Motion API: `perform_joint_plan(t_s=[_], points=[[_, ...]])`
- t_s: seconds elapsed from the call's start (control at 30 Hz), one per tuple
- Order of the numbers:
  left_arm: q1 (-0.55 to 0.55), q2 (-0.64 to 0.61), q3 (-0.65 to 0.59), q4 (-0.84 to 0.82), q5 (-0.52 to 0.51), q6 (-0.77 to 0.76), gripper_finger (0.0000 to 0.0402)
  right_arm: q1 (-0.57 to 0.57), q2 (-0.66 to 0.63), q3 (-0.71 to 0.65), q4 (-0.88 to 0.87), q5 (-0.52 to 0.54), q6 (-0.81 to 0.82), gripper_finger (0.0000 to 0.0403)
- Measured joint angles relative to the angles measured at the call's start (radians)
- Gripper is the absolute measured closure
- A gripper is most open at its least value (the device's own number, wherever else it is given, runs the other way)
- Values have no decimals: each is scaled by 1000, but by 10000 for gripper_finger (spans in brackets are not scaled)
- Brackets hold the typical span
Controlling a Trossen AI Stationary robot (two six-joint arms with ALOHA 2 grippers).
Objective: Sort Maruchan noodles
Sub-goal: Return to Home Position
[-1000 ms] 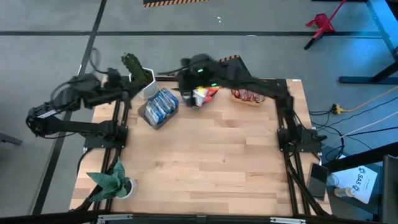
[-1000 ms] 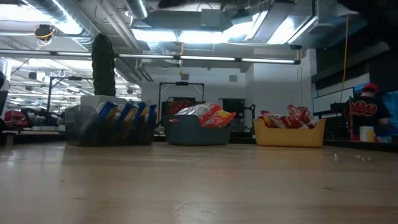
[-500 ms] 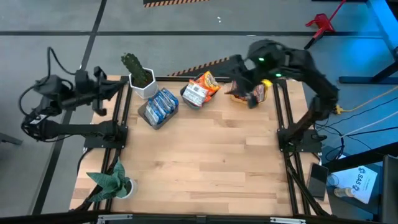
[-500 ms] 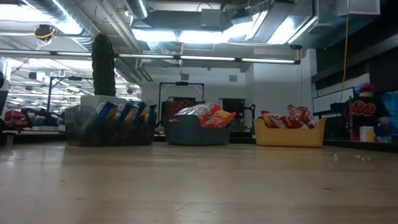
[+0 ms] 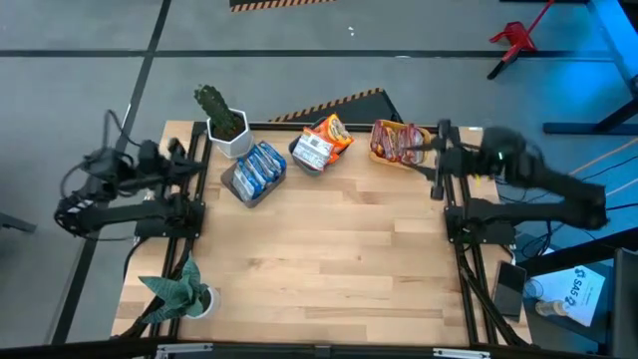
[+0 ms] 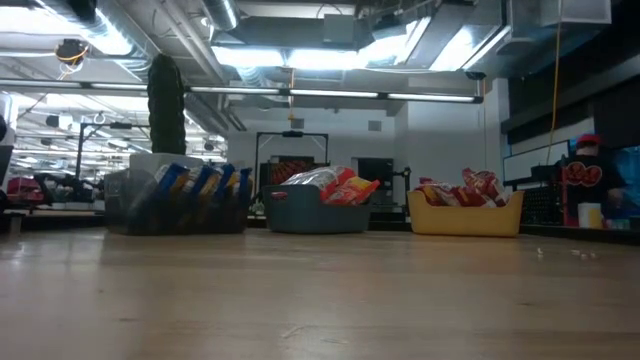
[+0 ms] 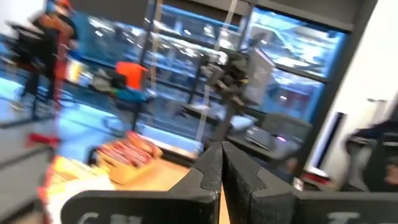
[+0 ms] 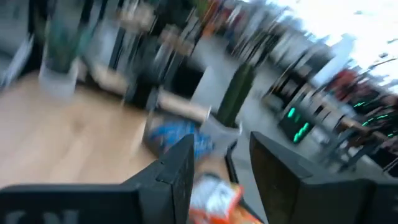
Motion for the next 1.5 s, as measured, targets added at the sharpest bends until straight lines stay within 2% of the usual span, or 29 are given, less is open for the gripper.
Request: perform_joint_plan(t_s=[0.1, 0.2, 0.3, 0.4, 0.5, 0.57, 0.9, 1.1, 1.3, 1.5], points=[[0, -42, -109, 66, 69, -41, 401, 0, -204, -330, 311, 19, 142, 263], [0, -71, -208, 90, 97, -70, 401, 1, -367, -599, 526, 47, 284, 263], [0, -87, -286, 136, 125, -79, 401, 1, -488, -813, 665, 60, 400, 263], [0, -86, -351, 182, 160, -79, 401, 1, -584, -957, 735, 57, 461, 263], [0, -87, -414, 229, 157, -79, 401, 1, -640, -952, 540, 88, 480, 263], [0, -86, -457, 251, 150, -81, 401, 1, -651, -952, 492, 112, 475, 263], [-1, -87, -689, 496, 162, -217, 401, 1, -658, -951, 485, 105, 413, 263], [-23, -79, -689, 456, 97, -174, 401, 1, -658, -951, 483, 106, 401, 263], [-42, -78, -689, 433, -38, -169, 401, 0, -657, -951, 465, 105, 348, 263], [-41, -78, -689, 432, -36, -172, 401, 0, -657, -951, 465, 104, 279, 263]])
